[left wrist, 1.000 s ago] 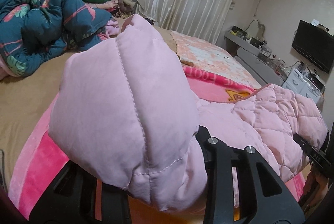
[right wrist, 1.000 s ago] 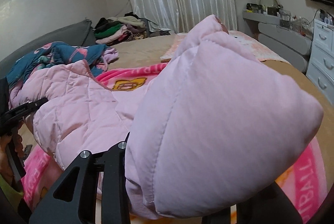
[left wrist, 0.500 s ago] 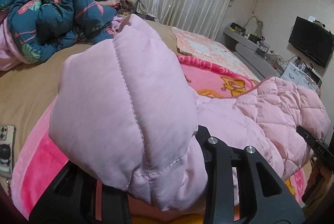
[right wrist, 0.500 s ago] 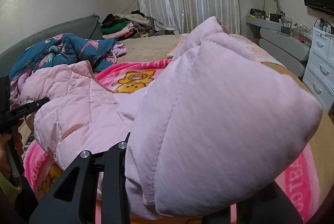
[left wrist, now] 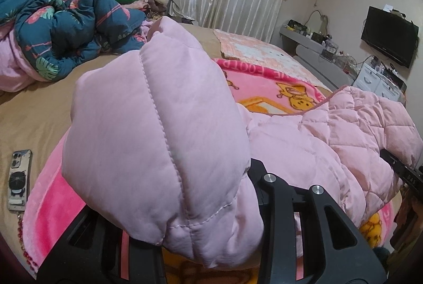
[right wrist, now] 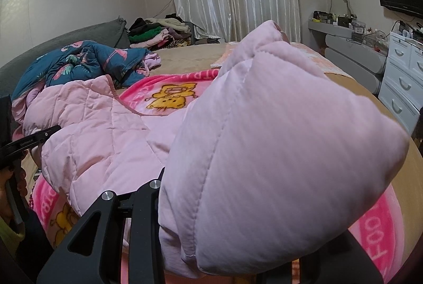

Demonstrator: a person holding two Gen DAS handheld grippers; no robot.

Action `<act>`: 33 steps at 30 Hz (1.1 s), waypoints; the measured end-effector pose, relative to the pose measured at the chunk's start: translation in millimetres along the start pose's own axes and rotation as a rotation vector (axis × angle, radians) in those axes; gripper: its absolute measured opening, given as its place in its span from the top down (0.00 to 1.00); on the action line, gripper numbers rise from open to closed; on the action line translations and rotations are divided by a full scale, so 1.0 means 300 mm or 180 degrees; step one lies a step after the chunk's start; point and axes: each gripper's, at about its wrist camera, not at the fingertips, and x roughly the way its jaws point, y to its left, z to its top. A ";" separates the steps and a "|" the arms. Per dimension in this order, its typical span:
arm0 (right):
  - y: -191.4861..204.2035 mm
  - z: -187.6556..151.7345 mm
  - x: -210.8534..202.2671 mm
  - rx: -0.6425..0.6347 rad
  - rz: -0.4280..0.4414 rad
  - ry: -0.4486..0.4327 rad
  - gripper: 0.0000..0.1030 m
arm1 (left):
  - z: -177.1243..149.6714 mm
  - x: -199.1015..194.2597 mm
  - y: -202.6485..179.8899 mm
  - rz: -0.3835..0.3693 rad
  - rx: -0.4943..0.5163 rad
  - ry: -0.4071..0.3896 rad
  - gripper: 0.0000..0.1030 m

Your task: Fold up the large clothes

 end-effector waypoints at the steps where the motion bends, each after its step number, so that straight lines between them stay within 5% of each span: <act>1: 0.000 -0.007 -0.004 -0.0004 -0.0001 0.0003 0.70 | -0.005 -0.003 0.000 0.0005 0.0008 0.0004 0.74; 25: -0.036 -0.101 0.005 0.0291 -0.0025 0.0194 0.68 | -0.110 0.015 0.055 0.0123 0.0012 0.0192 0.69; 33: -0.088 -0.168 0.055 0.0783 -0.0091 0.0471 0.57 | -0.152 0.035 0.079 0.0160 -0.0010 0.0255 0.65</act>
